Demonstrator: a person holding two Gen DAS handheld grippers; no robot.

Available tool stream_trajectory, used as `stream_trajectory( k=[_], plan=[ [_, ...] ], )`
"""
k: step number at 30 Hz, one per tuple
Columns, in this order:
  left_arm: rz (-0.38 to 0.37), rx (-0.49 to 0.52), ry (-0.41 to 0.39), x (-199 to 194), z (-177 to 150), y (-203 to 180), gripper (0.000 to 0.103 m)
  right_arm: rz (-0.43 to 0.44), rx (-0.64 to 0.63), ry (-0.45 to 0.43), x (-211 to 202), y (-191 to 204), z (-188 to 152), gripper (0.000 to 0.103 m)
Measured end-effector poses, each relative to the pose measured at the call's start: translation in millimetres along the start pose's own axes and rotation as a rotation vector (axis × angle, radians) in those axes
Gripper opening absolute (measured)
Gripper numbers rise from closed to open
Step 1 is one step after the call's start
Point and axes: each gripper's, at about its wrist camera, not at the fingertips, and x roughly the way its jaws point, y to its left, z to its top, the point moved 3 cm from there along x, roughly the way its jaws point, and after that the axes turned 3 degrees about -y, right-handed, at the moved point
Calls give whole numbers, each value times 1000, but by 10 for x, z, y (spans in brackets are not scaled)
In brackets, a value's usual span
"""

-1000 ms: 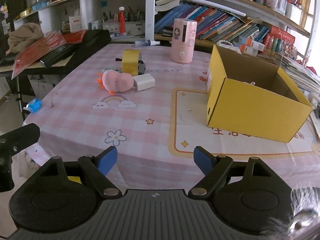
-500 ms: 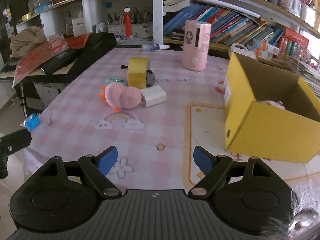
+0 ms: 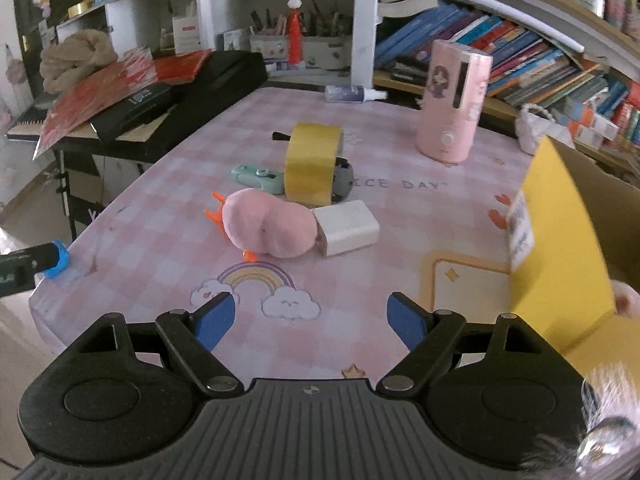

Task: Organize objects
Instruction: 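Grasp the blue cloth with the left tool while the right tool approaches the pink plush, then grasp the small pink plush with the right tool while the left tool holds the blue cloth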

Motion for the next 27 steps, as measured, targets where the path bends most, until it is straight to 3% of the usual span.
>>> stream_trajectory(
  k=[7, 12, 14, 18, 27],
  plan=[
    [9, -5, 60, 377, -9, 42, 79, 36, -46, 5, 176, -3, 85, 82],
    [-36, -28, 95, 500, -53, 47, 41, 43, -57, 9, 267, -25, 126, 82],
    [-41, -22, 98, 488, -46, 23, 31, 43, -54, 13, 297, -45, 140, 82],
    [-93, -32, 114, 444, -12, -57, 29, 43, -43, 13, 360, -73, 183, 82],
    [-253, -91, 43, 120, 247, -316, 29, 82, -96, -27, 458, 16, 305, 78]
  ],
)
